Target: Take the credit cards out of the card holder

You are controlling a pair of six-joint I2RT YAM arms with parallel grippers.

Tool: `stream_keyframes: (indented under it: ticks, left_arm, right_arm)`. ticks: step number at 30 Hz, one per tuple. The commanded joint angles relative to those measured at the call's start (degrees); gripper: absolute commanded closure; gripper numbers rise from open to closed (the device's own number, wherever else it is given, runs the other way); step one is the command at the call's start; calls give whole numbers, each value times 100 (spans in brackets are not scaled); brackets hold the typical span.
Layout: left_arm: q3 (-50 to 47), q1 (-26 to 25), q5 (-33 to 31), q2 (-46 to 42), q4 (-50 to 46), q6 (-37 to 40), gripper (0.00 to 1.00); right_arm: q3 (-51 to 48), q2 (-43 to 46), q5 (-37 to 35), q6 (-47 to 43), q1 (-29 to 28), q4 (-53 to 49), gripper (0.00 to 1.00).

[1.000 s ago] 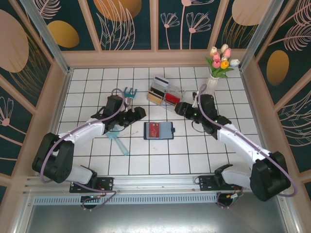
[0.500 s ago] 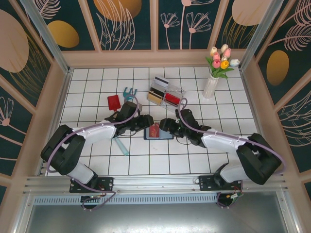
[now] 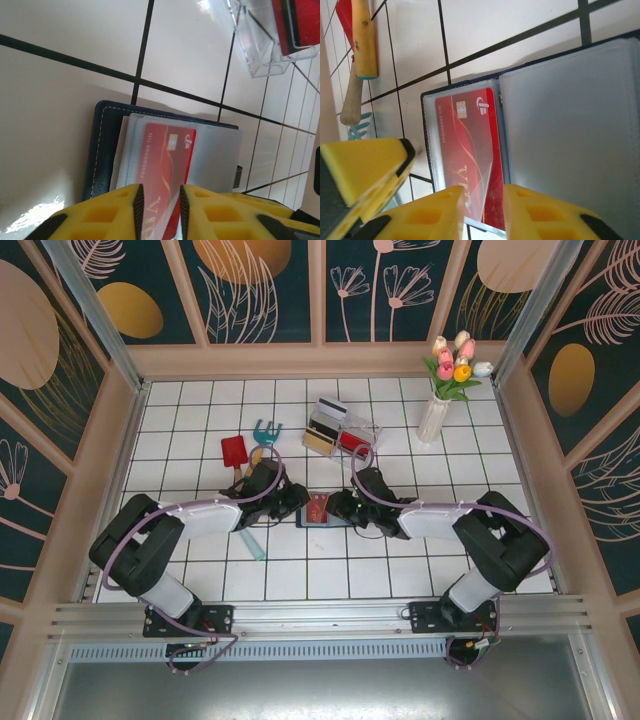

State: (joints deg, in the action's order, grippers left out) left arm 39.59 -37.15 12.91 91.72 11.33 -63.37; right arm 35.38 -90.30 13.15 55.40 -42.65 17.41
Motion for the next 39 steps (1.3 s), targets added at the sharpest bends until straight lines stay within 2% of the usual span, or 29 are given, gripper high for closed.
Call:
stream_keyframes:
  ticks: [1,10,28,39]
  left_arm:
    - [-39,-77,114,208,362,-201,74]
    - [-154,-104,26,242,314,-312,77]
    - [-444,-152,12,232,384,-404,78]
    - [-453,-152,44,270,396,-404,79]
  right_arm:
    - [180,-144,230,-46,-41,158,76]
    - [257,-366,339,-98,-35,77,80]
    - [319,-443,197,-308,-34,-449,79]
    - [389,-632,547,-480,-41,-313,83]
